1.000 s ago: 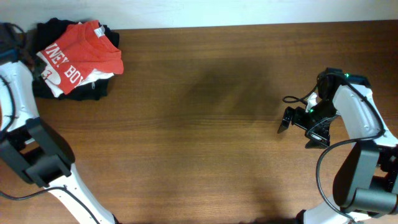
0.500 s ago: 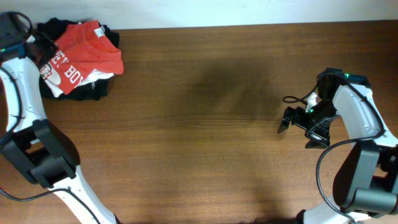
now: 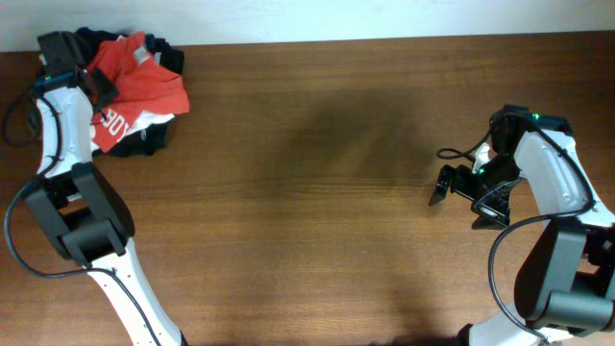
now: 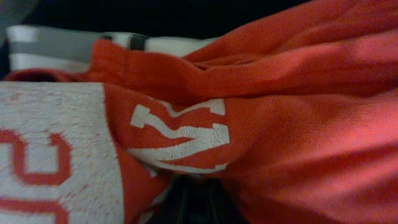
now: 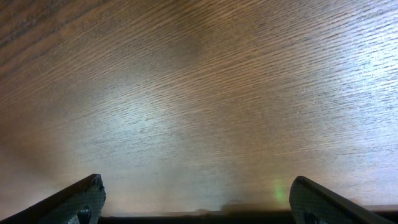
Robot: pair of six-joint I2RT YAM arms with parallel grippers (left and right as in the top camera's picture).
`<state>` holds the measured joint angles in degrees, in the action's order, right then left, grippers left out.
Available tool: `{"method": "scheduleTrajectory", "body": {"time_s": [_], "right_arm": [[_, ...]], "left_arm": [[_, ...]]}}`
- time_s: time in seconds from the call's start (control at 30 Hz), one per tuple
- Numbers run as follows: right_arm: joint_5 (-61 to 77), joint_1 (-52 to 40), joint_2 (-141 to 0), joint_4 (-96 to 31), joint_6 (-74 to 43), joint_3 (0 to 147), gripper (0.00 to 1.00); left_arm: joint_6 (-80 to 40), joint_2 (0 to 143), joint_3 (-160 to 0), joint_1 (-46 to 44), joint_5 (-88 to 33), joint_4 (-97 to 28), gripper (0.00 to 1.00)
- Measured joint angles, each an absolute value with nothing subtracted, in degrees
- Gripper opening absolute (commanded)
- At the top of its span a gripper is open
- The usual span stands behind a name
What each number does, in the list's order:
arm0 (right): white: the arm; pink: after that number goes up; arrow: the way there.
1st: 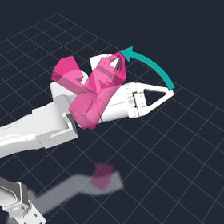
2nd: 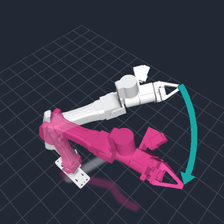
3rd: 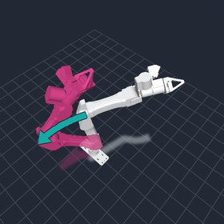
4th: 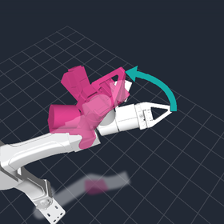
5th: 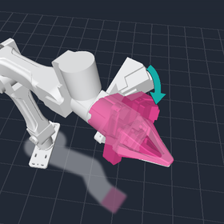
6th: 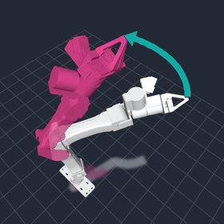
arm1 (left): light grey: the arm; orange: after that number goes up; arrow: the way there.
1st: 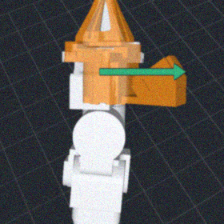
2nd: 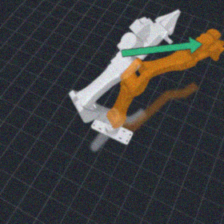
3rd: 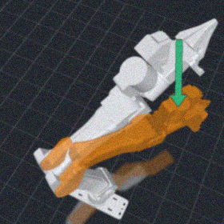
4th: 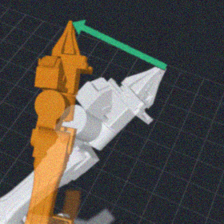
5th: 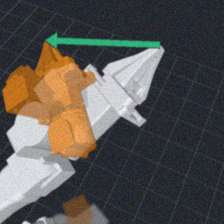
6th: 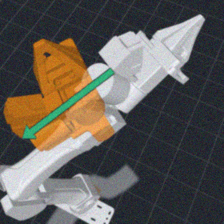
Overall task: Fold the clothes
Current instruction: 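Release the shirt on the stack and press it flat with the left gripper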
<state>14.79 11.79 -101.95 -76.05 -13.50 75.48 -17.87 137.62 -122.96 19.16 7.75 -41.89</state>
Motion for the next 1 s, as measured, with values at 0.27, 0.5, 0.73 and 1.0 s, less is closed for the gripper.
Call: {"method": "scheduleTrajectory", "body": {"time_s": [0.27,0.5,0.73,1.0], "right_arm": [[14.79,11.79,-101.95,-76.05,-13.52,75.48,0.98],[14.79,11.79,-101.95,-76.07,-13.52,75.48,0.98],[14.79,11.79,-101.95,-76.07,-13.52,75.48,0.99],[14.79,11.79,-101.95,-76.05,-13.50,75.48,0.98]], "left_arm": [[-17.37,135.44,-122.96,21.85,14.24,-43.97,0.14],[-17.98,125.71,-122.83,17.65,11.09,-39.64,0.24],[-19.27,126.13,-123.00,10.13,6.35,-37.85,0.46],[-19.55,135.46,-122.89,8.86,5.78,-41.01,0.72]]}}
